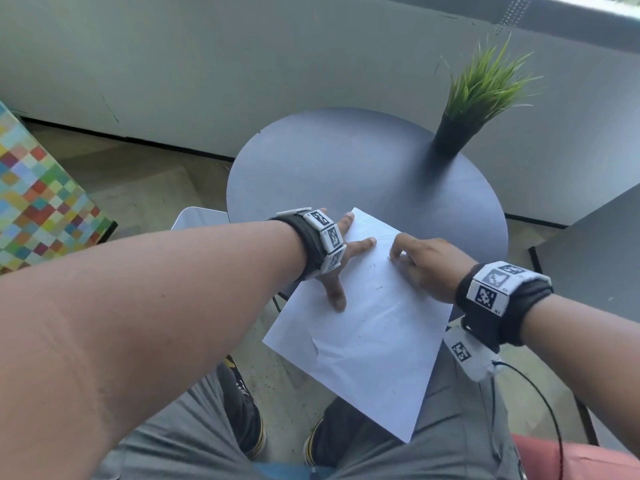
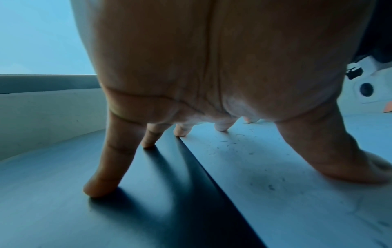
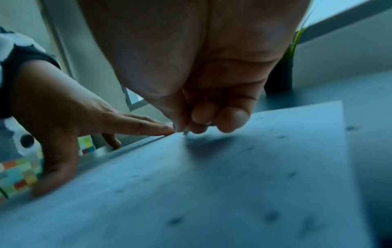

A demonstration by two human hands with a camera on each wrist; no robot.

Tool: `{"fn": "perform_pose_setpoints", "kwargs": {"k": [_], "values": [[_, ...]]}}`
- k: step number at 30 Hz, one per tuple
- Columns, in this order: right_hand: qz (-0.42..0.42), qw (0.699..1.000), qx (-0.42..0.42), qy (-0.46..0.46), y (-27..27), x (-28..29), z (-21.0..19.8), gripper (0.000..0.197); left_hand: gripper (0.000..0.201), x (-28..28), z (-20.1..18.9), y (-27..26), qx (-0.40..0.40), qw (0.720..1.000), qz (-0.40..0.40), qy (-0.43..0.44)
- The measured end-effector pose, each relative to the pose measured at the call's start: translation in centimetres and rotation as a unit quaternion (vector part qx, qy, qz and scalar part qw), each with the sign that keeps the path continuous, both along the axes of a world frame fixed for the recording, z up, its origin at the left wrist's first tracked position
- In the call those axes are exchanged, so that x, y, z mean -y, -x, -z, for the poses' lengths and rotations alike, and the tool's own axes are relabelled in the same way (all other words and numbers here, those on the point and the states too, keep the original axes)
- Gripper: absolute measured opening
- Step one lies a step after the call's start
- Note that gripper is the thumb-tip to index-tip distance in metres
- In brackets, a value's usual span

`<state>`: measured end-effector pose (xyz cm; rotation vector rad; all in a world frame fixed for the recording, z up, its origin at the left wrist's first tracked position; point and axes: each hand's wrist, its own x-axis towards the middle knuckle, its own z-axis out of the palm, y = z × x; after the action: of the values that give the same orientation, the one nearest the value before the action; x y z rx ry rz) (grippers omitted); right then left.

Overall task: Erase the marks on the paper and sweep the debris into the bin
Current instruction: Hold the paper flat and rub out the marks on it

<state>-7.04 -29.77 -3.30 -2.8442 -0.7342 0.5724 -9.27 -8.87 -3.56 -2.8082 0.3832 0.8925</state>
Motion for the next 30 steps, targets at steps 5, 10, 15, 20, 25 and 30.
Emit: {"fn": "perform_pose_setpoints", "kwargs": {"k": [5, 10, 15, 20, 25, 30], "values": [[-0.042, 0.996, -0.062, -0.049, 1.9, -1.6, 0.5, 0.011, 0.134, 0.2, -0.1, 0.0, 0.008, 1.000, 0.012, -0.015], [-0.078, 0.997, 0.017, 0.001, 0.3, -0.9, 0.7, 0.015, 0.133, 0.3, -0.3, -0.1, 0.001, 1.000, 0.007, -0.013], [-0.189, 0.980, 0.041, 0.047, 1.8, -1.1, 0.6, 0.021, 0.134, 0.4, -0.4, -0.2, -0.002, 1.000, 0.008, -0.013], [-0.150, 0.982, 0.080, 0.083, 1.2, -1.5, 0.3, 0.019, 0.134, 0.4, -0.2, -0.1, 0.009, 1.000, 0.007, -0.010], [-0.239, 0.965, 0.048, 0.101, 4.1, -2.5, 0.0, 0.019, 0.132, 0.6, 0.8, 0.3, 0.027, 0.999, -0.016, 0.016], [-0.147, 0.981, 0.074, 0.099, 1.1, -1.2, -0.4, 0.010, 0.133, 0.9, 0.7, 0.2, 0.016, 0.999, -0.025, 0.020]]}}
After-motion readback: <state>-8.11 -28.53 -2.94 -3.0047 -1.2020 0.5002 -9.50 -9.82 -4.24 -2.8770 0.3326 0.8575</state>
